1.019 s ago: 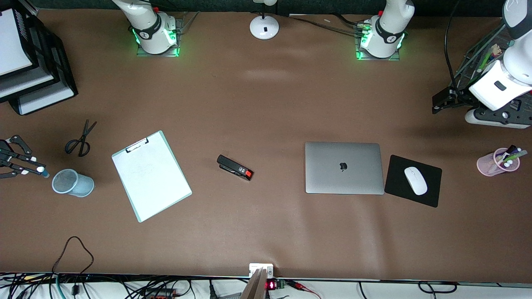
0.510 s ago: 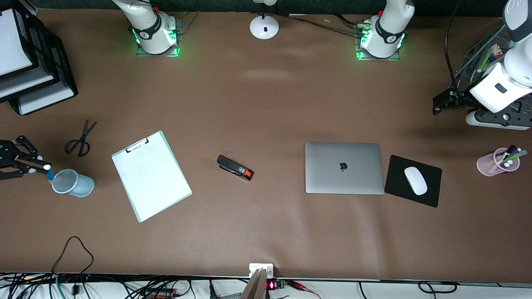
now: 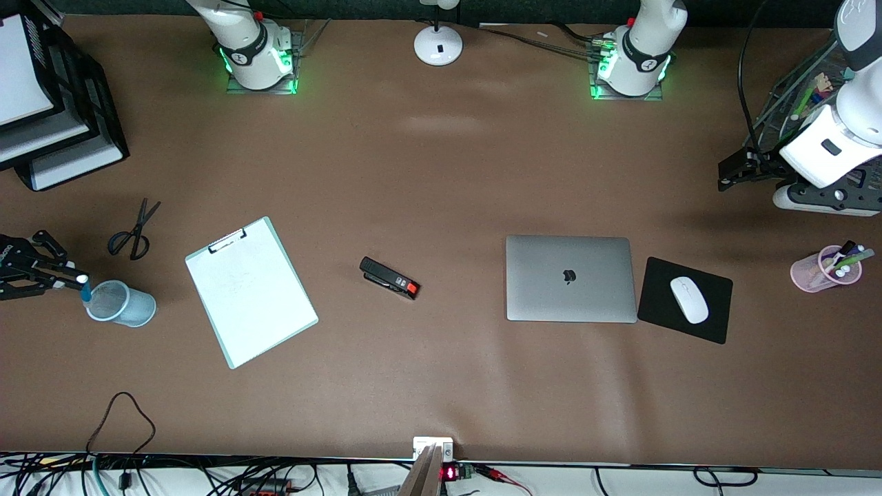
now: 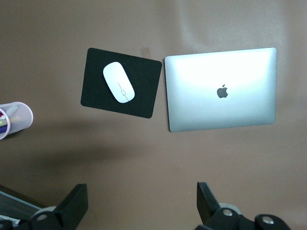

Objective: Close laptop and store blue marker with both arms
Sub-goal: 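Lower the blue marker into the light blue cup with the right gripper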

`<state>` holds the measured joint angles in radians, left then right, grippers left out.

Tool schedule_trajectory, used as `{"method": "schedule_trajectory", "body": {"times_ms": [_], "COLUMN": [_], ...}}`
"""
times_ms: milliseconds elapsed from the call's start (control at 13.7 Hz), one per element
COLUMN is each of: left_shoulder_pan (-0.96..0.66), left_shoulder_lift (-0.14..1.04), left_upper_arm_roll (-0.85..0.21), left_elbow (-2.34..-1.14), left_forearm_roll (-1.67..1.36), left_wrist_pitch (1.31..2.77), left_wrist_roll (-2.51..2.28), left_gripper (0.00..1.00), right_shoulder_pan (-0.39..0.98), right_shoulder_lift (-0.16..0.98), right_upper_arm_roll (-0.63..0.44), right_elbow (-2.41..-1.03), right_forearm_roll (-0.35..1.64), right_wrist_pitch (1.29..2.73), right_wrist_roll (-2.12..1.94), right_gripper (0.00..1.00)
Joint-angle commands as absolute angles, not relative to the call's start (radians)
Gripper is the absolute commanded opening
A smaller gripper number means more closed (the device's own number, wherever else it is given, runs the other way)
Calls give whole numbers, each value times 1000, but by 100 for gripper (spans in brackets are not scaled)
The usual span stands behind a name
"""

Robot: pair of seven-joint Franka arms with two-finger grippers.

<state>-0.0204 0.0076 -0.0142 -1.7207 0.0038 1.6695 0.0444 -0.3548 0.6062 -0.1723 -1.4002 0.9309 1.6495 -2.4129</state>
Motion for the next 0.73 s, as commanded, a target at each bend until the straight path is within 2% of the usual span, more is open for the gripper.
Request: {"method": "schedule_trajectory", "body": {"times_ms": [0, 655], "left_shoulder_pan": [-34, -35], "left_shoulder_lift": [23, 37], "left_upper_arm_roll": [0, 0], "left_elbow": [-1692, -1669], "left_forearm_roll": [-2, -2], "left_wrist_pitch": [1658, 1646], "left_wrist_roll": [40, 38], "left_gripper": [100, 100], "right_shoulder_pan": [-379, -396], "right_shoulder_lift": [649, 719], "right_upper_arm_roll": [-160, -160], "right_elbow": [-1353, -1339], "right_forearm_roll": [963, 963], "right_wrist_pitch": [1623, 1626], "right_wrist_roll": [-2428, -2467], "right_gripper": [0, 0]}}
